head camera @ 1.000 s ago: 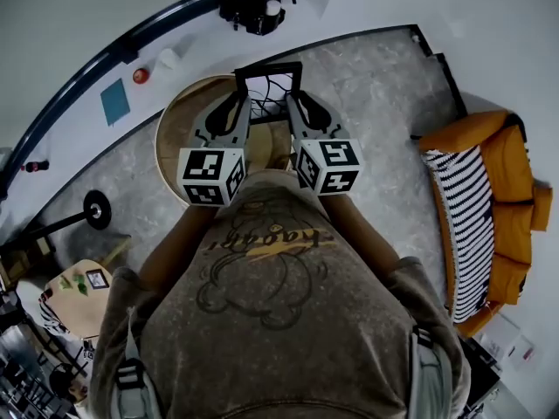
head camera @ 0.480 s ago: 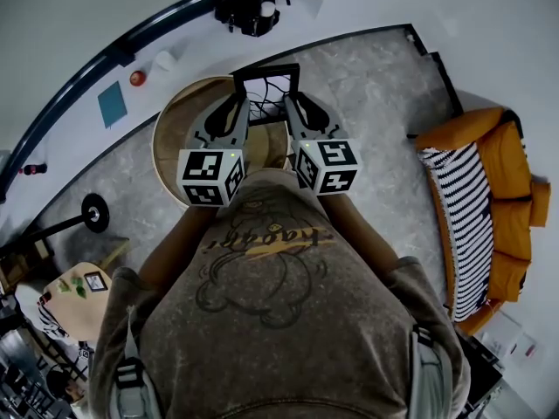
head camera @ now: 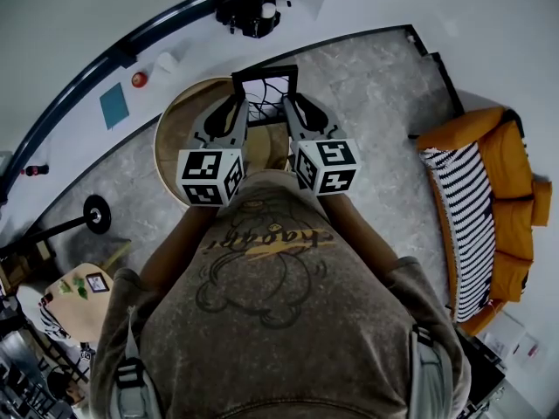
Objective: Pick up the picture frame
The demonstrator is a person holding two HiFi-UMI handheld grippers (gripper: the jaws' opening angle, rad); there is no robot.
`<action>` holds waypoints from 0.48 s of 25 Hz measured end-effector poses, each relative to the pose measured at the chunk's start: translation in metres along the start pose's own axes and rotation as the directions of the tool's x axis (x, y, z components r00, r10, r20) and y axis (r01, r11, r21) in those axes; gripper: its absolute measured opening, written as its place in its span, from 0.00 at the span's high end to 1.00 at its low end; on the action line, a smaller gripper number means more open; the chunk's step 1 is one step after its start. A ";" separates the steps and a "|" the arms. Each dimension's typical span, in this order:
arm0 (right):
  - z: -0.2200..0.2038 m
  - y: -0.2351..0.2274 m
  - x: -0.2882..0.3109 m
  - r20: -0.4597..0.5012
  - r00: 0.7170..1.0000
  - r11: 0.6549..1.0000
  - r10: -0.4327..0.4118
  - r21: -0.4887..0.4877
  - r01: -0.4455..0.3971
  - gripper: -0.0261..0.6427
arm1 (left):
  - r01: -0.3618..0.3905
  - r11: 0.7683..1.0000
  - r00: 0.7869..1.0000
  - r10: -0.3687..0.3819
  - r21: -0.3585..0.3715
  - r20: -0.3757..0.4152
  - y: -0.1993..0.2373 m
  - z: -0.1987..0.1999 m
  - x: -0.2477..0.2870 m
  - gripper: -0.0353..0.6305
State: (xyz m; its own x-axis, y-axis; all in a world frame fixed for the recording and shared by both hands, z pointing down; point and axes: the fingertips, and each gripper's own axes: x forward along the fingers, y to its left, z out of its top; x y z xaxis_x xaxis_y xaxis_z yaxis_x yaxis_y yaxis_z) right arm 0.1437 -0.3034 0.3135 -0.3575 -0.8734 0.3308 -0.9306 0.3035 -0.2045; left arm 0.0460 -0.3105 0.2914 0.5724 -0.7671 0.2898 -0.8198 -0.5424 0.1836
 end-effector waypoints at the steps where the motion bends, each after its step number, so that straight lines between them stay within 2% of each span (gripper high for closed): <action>1: 0.000 0.000 0.000 0.000 1.000 1.000 -0.001 0.002 0.001 0.83 | 0.001 1.000 1.000 -0.001 0.000 -0.001 0.000 0.000 0.000 0.83; 12: -0.005 0.002 -0.001 -0.005 1.000 1.000 -0.005 0.014 0.005 0.83 | 0.006 1.000 1.000 -0.006 -0.001 -0.012 0.000 -0.004 -0.002 0.83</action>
State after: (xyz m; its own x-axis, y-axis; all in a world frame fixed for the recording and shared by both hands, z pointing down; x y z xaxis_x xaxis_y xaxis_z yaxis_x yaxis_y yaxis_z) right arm 0.1423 -0.2998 0.3178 -0.3535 -0.8729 0.3364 -0.9312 0.2941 -0.2154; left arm 0.0448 -0.3074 0.2945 0.5770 -0.7596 0.3001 -0.8164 -0.5465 0.1866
